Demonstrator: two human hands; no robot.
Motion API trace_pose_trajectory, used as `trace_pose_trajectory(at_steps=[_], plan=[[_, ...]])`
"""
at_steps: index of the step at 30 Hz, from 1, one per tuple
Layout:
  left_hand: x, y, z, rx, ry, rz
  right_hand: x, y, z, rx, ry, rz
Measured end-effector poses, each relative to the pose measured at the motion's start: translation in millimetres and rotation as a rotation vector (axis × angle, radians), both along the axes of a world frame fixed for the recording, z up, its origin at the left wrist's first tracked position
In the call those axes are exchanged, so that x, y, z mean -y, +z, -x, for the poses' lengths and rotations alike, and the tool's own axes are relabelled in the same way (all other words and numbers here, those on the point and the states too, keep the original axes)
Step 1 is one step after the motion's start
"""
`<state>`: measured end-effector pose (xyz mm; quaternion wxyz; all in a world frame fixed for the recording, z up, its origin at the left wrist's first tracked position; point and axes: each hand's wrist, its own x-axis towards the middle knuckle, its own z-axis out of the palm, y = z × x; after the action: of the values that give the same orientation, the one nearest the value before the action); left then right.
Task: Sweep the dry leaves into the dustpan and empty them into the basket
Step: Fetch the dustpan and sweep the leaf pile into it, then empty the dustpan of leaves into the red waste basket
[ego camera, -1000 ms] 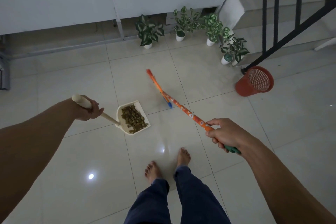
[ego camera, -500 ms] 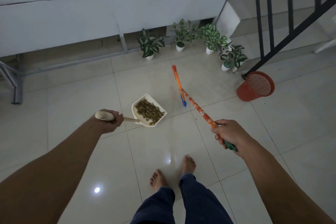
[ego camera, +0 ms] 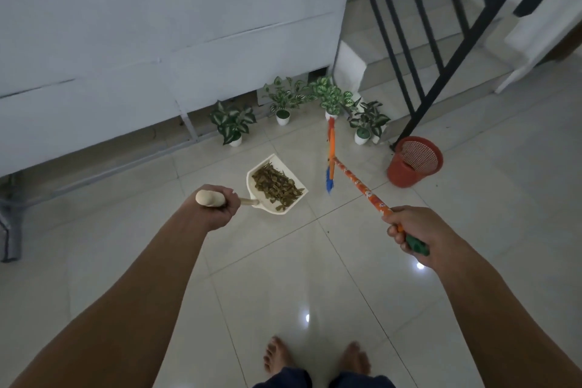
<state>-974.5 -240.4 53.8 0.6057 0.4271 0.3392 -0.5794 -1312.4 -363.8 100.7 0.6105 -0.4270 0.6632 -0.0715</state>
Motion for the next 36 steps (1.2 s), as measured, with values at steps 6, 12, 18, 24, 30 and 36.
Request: trace_pose_trajectory(at_steps=[6,12,18,24,30,36], plan=[[48,21,32,0.019,-0.082,0.034,27,23,45,0.102,-0.144,-0.006],[96,50,99,0.007,-0.062,0.106,54,56,114,0.19,-0.25,0.009],[137,76,181,0.043,-0.116,0.147,87,88,201,0.255,-0.307,0.038],[185,88,250,0.088,-0.188,0.2,117,100,285,0.325,-0.354,0.059],[233,91,303,0.088,-0.284,0.239,154,94,344,0.349,-0.42,0.043],[291,86,339,0.073,-0.35,0.238,200,73,376,0.321,-0.482,0.044]])
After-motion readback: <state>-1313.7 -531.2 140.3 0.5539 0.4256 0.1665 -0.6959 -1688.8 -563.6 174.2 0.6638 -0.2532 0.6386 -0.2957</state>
